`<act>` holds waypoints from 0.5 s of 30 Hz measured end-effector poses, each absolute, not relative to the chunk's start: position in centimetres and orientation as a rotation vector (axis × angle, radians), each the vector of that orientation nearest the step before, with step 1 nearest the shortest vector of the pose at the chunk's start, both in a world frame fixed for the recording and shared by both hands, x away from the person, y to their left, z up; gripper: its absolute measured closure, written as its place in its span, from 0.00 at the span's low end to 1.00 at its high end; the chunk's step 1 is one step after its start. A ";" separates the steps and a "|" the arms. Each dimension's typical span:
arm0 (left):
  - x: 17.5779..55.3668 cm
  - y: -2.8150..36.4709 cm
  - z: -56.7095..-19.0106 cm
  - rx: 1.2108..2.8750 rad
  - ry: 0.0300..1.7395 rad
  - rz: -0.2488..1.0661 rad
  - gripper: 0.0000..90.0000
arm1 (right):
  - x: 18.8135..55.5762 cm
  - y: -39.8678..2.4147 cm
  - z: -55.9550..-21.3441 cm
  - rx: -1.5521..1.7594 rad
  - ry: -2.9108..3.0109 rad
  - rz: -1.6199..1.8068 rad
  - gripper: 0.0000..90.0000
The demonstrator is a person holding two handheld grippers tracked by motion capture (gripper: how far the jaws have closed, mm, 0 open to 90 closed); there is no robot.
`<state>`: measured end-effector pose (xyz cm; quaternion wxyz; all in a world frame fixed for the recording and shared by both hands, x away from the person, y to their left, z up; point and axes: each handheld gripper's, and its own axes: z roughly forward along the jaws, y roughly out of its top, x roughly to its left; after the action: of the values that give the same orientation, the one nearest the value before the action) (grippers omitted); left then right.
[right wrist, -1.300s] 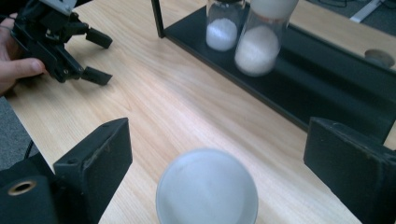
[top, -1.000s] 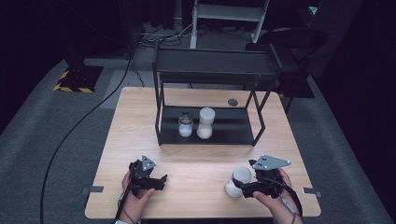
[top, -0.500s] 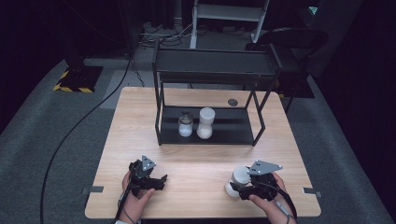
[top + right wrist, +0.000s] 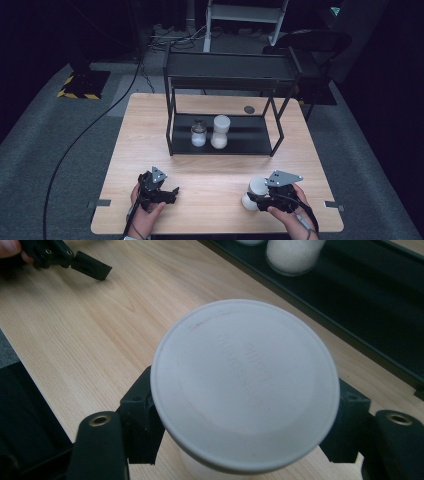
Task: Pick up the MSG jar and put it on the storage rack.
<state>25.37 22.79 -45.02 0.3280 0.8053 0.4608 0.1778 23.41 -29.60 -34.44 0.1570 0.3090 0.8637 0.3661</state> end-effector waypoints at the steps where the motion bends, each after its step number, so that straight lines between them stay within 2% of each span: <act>1: 25.4 22.8 -45.0 2.107 1.207 0.464 0.03 | 23.4 -29.6 -34.2 0.884 2.469 1.050 0.37; 15: 25.4 22.8 -45.0 2.108 1.207 0.465 0.03 | 24.2 -29.7 -31.5 0.858 2.434 1.064 0.37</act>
<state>25.37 22.79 -45.02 0.3279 0.8053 0.4608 0.1777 24.24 -29.74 -31.47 0.1743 0.3027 0.8586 0.3753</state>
